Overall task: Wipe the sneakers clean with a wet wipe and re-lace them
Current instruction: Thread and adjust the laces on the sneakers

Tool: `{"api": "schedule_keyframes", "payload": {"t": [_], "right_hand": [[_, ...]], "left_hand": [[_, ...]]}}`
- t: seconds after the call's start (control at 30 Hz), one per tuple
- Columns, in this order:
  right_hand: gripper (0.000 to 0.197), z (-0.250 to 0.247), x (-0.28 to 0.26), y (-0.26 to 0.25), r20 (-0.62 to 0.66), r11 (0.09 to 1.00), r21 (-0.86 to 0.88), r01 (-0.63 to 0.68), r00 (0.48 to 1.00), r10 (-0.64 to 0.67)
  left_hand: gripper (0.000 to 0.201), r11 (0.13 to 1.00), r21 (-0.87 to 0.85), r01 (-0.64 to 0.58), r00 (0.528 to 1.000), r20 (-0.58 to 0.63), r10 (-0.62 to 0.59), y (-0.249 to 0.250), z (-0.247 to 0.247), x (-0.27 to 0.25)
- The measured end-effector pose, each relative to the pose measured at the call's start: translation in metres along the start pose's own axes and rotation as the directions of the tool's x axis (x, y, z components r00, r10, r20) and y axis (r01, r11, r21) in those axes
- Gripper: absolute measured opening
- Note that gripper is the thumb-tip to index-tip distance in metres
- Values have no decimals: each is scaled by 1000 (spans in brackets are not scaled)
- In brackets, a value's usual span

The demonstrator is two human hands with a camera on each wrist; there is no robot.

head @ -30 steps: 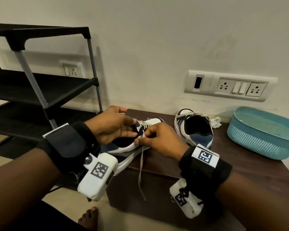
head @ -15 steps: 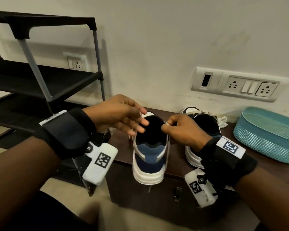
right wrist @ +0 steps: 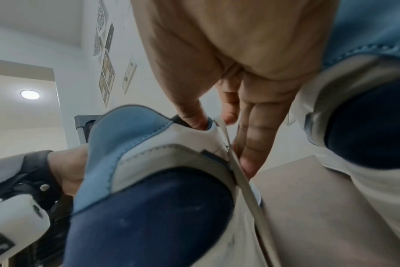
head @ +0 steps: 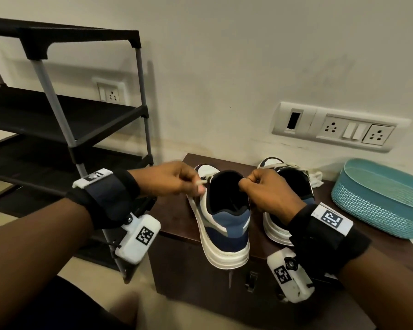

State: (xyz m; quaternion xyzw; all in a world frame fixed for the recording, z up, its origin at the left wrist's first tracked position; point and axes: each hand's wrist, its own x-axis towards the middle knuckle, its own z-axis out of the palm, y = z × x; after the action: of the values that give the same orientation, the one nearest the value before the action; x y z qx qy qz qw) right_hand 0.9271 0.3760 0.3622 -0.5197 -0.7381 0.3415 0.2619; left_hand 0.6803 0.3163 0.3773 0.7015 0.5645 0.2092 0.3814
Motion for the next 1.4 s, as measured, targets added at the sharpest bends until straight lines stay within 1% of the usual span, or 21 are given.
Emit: {"api": "schedule_keyframes", "payload": {"t": [0.07,0.13,0.2,0.27,0.37,0.43,0.5,0.63,0.73,0.8,0.83,0.9,0.97,1.03,1.07,1.13,1.2,1.27,1.33,1.37,1.4], "right_hand": [[26,-3,0,-2,-26,1000,5,6,1000,-6],[21,-6,0,-3,-47,999,35,18,999,-16],[20,-6,-2,-4,-45,998,48,49,998,-47],[20,-2,-6,-3,-10,997,19,77,997,-77],[19,3,-9,-3,112,997,15,72,991,-73],[21,-5,-8,-4,198,996,86,22,979,-39],[19,-22,-5,-7,232,969,245,-45,973,-14],[19,-60,0,-19,167,885,459,-76,986,-3],[15,-73,3,-29,28,835,551,0,999,-18],[16,-72,7,-35,-60,818,572,69,997,-42],[16,-70,8,-40,-72,814,574,90,996,-59],[17,-59,11,-53,-17,825,554,111,992,-123],[22,-42,11,-69,105,863,490,126,974,-201],[24,-24,10,-81,190,905,396,157,950,-248],[23,-17,9,-85,200,914,363,182,943,-267],[27,-14,10,-88,171,914,346,213,943,-285],[28,-22,12,-91,107,889,406,213,955,-278],[29,-34,16,-95,54,841,499,210,961,-272],[33,-41,19,-99,28,811,539,230,956,-291],[33,-43,19,-101,23,796,554,245,951,-309],[32,-44,20,-102,19,779,570,261,944,-330]], "left_hand": [[21,989,-146,-23,990,-139,2,7,-9,-2],[27,962,-262,-82,959,-284,4,13,-17,-4],[25,969,-225,-101,931,-366,12,17,-21,-7],[24,985,-166,-52,927,-375,-14,18,-20,-9],[25,990,-140,21,936,-345,-69,18,-19,-11],[27,992,-115,52,936,-341,-88,19,-21,-13],[28,991,-114,63,928,-358,-100,18,-26,-15],[27,970,-240,28,906,-404,-126,16,-38,-19],[29,971,-237,21,872,-470,-134,19,-43,-20],[30,962,-273,-24,848,-516,-125,22,-46,-20],[30,952,-302,-60,844,-524,-113,25,-46,-20],[30,937,-318,-147,860,-509,-38,37,-45,-17],[27,927,-287,-243,872,-484,79,51,-42,-12],[25,909,-258,-326,861,-478,173,62,-39,-6],[24,900,-248,-358,850,-485,204,66,-38,-3],[23,884,-254,-393,821,-530,213,65,-38,3],[24,858,-358,-368,820,-561,118,57,-38,11],[31,868,-420,-267,881,-472,42,45,-35,20],[35,929,-315,-196,952,-289,103,42,-22,25],[34,938,-286,-194,969,-208,136,44,-14,28],[31,936,-286,-207,972,-166,164,48,-9,30]]}}
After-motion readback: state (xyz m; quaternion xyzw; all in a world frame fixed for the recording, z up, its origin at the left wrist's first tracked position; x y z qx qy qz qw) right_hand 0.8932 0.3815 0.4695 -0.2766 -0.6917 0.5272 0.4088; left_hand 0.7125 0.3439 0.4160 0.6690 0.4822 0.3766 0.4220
